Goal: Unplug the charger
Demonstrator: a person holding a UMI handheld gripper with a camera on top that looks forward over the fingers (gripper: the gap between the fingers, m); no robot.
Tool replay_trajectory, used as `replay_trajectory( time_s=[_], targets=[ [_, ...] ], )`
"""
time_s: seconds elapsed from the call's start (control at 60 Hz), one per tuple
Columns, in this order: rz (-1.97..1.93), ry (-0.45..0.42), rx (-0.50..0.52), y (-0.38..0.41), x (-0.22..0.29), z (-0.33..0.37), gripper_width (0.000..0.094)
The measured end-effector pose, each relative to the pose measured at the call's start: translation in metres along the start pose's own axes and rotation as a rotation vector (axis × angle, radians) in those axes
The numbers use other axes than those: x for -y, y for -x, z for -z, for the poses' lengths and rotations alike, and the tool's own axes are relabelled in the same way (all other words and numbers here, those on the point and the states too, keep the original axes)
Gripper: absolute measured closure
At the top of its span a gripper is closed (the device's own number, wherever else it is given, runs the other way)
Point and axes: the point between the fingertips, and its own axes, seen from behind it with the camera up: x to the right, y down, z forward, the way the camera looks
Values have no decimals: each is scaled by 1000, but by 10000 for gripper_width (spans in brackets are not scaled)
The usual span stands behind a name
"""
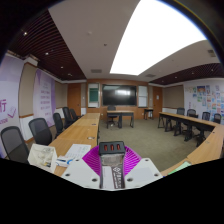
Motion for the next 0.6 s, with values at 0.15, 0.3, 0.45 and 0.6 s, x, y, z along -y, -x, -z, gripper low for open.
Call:
replay_trajectory(
  time_s=[0.15,0.3,0.45,0.6],
  targets=[
    [-33,18,-58,-58,-15,-12,701],
    [1,226,-80,-108,-125,-21,667],
    [15,399,-46,-132,-235,-10,625],
    [-5,473,28,-125,-291,-4,562]
  ],
)
